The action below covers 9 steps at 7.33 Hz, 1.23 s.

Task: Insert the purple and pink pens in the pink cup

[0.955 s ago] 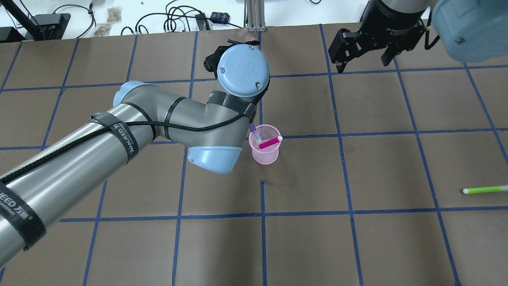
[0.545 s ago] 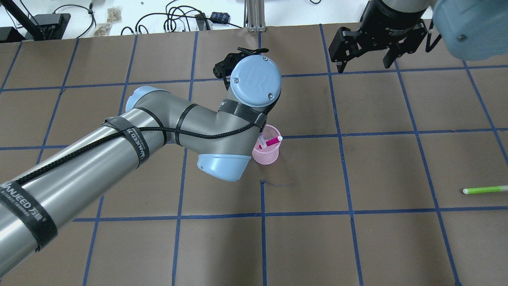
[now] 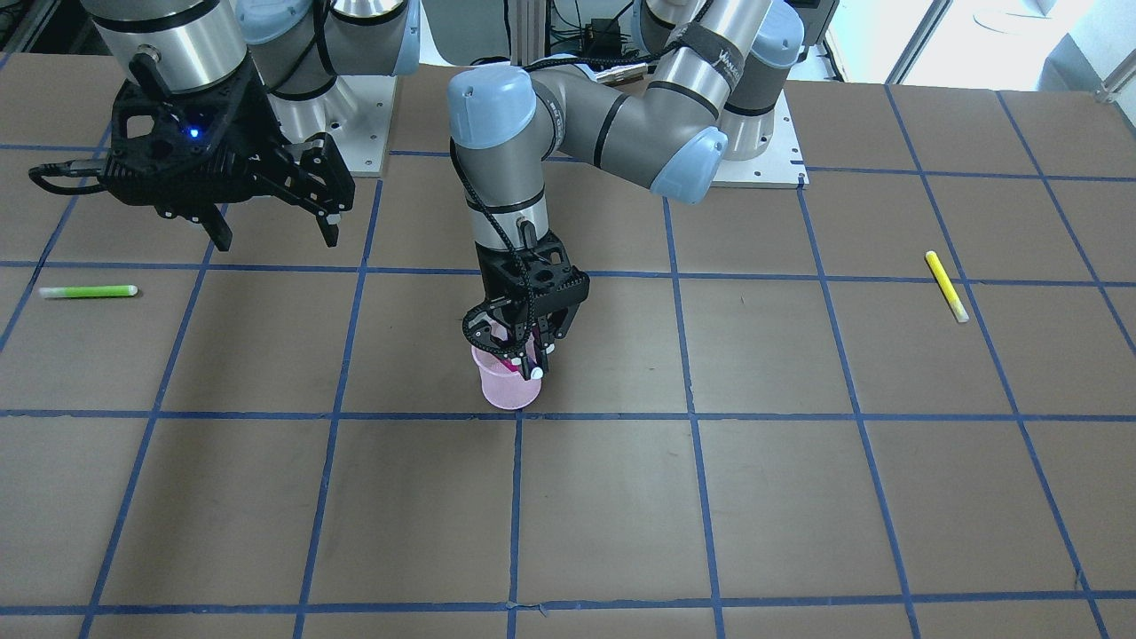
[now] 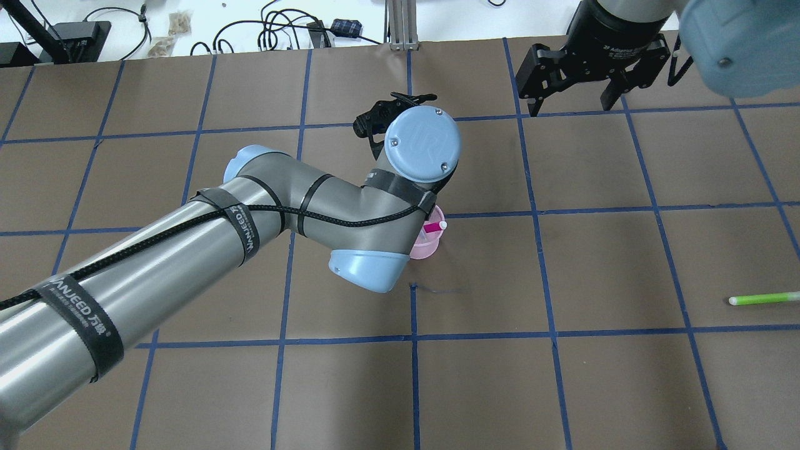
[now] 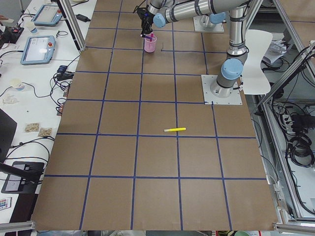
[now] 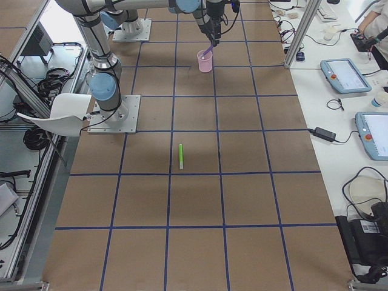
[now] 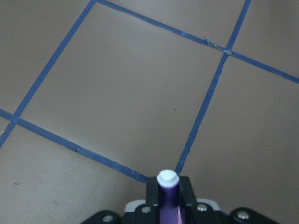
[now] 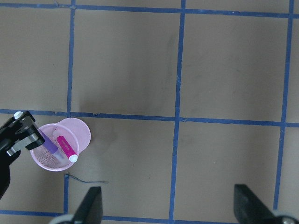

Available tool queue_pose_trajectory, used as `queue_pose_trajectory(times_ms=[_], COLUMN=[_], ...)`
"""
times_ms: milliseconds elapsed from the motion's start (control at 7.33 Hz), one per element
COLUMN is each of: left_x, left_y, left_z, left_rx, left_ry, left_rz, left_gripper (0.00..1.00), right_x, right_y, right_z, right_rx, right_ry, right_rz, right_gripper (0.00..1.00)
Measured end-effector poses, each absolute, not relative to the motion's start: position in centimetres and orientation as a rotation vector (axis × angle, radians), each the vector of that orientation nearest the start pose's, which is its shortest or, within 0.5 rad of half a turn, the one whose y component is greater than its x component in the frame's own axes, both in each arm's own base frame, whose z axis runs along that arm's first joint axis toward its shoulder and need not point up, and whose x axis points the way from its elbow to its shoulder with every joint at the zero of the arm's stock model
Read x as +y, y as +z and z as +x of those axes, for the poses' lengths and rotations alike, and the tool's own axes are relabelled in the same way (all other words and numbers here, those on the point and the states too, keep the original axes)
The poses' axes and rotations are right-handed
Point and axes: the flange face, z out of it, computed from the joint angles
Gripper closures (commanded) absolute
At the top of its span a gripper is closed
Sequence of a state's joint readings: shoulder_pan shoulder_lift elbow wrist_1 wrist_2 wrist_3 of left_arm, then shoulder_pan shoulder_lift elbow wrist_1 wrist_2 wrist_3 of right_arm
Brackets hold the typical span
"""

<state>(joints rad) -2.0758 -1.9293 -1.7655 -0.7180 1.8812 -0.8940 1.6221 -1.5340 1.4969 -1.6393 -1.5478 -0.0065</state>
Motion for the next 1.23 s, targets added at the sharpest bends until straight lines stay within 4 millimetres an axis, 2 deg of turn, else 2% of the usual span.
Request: queue_pose_trajectory(times_ms=[273, 545, 682, 818, 955, 1091, 1227], left_x=[-48.0, -48.3, -48.9, -50.4, -52.6, -54.6, -55.7], left_y=[29.4, 30.6, 31.8, 32.5, 32.9, 33.4, 34.3], left_z=[-38.5, -38.4, -37.5, -35.5, -32.2, -28.2, -24.2], left_rx=[2.959, 2.975, 2.981, 2.998, 3.061, 3.14, 3.176], left_ry=[-0.659, -0.687, -0.703, -0.683, -0.615, -0.518, -0.418], left_rz=[-0.657, -0.631, -0.573, -0.494, -0.452, -0.426, -0.378], left_gripper=[0.0, 0.0, 0.0, 0.0, 0.0, 0.0, 0.0], right_x=[-50.9, -50.9, -50.9, -50.9, -50.9, -50.9, -50.9], right_y=[51.3, 51.3, 51.3, 51.3, 51.3, 51.3, 51.2], right_z=[16.2, 16.2, 16.2, 16.2, 16.3, 16.3, 16.3], right_rx=[3.109, 3.11, 3.11, 3.11, 3.109, 3.109, 3.109], right_ry=[-0.164, -0.163, -0.163, -0.164, -0.164, -0.163, -0.162], right_rz=[-0.094, -0.095, -0.096, -0.096, -0.095, -0.095, -0.095], right_gripper=[0.0, 0.0, 0.0, 0.0, 0.0, 0.0, 0.0])
